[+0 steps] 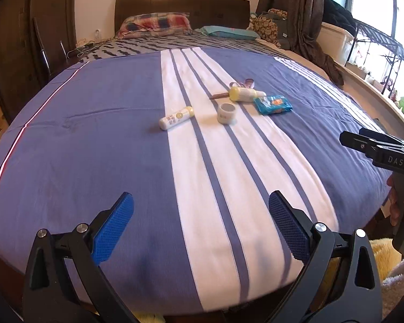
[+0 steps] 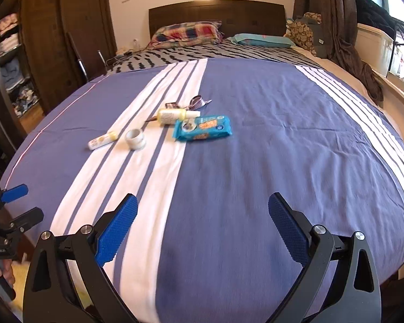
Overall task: Collect trash
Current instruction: 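Raise both open tools back over the items on the bed, then grasp the blue wipes pack with the right tool while the left tool grasps the white tube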
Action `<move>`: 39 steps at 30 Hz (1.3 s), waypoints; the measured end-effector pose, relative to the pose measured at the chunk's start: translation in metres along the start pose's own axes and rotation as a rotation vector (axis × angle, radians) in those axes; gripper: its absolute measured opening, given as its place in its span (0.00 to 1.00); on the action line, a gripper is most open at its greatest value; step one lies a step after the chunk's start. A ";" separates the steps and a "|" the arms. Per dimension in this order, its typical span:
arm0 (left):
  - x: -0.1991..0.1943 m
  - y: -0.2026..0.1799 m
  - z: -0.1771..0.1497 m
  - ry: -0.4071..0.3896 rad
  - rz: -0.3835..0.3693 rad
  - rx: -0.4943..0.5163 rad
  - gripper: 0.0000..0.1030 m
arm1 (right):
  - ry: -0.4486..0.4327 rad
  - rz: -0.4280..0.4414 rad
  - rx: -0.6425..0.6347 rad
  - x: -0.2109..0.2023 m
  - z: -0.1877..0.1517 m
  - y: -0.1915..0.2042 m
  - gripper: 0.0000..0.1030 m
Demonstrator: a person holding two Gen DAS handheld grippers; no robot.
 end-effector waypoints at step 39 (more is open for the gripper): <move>0.163 0.044 0.081 0.133 -0.028 0.012 0.25 | 0.176 -0.090 -0.011 0.179 0.070 0.016 0.81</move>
Point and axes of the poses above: each gripper's, at about its wrist camera, not at the fingertips, and x roughly the way its jaws point, y to its left, z to its top, the point moved 9 cm from there along x, roughly the way its jaws point, and after that the axes turned 5 degrees about x, right-handed, at the moved point
